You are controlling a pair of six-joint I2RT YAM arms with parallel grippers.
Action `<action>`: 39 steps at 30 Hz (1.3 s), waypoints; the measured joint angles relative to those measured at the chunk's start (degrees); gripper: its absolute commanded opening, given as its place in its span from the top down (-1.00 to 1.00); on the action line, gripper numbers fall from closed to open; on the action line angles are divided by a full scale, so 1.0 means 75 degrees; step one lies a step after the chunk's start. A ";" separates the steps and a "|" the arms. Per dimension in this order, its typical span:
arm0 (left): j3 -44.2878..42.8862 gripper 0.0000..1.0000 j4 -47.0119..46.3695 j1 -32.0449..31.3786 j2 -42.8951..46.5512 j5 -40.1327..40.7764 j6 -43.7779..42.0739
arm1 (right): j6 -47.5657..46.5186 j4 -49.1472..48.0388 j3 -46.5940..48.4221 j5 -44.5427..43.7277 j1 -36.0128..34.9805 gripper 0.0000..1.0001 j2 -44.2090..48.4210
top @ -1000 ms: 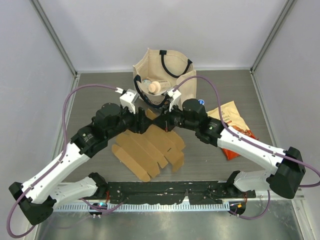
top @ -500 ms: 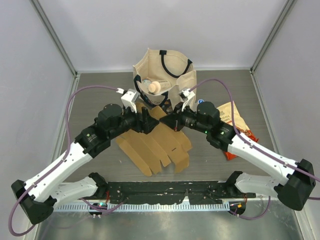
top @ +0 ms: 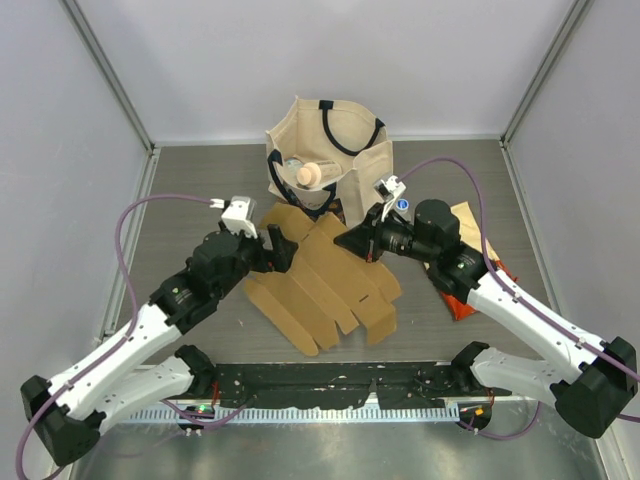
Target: Fold the paper box
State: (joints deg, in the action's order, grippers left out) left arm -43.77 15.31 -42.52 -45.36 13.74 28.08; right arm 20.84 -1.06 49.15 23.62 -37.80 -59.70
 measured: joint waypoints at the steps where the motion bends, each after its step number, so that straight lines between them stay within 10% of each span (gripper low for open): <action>1: 0.0012 -0.82 -0.0134 0.0055 -0.0195 -0.0102 -0.0029 | -0.0026 0.0006 0.0000 0.0108 0.0000 0.97 0.0000; 15: 0.0192 -0.22 -0.0766 0.0589 -0.0851 -0.1743 0.0379 | -0.0254 0.0035 0.0035 0.0204 0.0026 0.98 -0.0338; 39: 0.2343 -0.43 -0.3124 0.0629 -0.1530 -0.1440 0.2037 | -0.3378 0.0950 0.0877 -0.2358 -0.1454 0.98 -0.2771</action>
State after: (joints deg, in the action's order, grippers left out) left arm -26.20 -8.12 -37.80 -56.84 2.94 43.35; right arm -4.49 6.07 55.72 5.93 -48.71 -80.49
